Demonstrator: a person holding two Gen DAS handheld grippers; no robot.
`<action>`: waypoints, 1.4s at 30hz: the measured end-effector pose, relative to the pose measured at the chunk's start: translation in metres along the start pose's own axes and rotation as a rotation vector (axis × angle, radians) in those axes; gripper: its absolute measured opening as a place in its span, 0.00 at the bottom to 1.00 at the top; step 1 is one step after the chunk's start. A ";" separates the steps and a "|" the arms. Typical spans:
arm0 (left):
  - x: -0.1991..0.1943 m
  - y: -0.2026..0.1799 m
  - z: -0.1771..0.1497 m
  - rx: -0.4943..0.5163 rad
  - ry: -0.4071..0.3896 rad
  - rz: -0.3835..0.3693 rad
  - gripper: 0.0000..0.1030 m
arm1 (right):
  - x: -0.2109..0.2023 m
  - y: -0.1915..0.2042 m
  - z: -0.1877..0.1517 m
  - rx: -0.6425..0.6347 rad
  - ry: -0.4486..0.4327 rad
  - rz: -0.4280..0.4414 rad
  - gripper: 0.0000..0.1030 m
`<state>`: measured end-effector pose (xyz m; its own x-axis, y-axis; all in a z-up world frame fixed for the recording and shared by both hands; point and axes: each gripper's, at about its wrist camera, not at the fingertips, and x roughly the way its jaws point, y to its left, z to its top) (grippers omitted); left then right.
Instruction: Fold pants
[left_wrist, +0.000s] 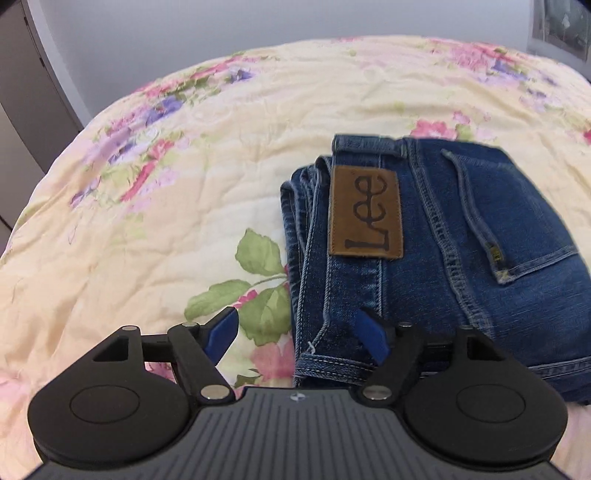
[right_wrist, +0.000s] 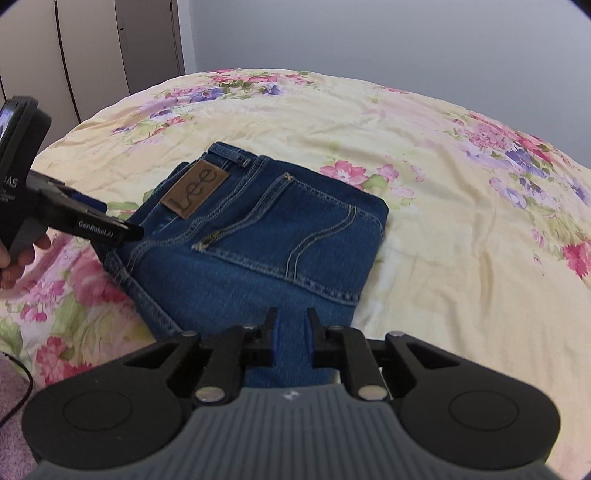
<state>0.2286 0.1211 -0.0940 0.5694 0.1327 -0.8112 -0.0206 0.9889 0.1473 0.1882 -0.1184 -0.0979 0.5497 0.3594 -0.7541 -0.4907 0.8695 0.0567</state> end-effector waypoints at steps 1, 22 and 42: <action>-0.004 0.005 0.001 -0.040 -0.005 -0.036 0.78 | 0.002 -0.002 -0.007 0.010 0.008 -0.005 0.09; -0.030 0.035 0.008 -0.255 -0.024 -0.232 0.70 | 0.017 -0.029 -0.059 0.212 0.125 0.097 0.07; 0.078 0.080 0.002 -0.554 -0.020 -0.517 0.81 | 0.053 -0.113 -0.005 0.585 -0.030 0.250 0.60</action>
<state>0.2736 0.2107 -0.1444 0.6333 -0.3535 -0.6885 -0.1534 0.8146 -0.5593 0.2693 -0.1991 -0.1480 0.4895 0.5771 -0.6537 -0.1609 0.7966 0.5827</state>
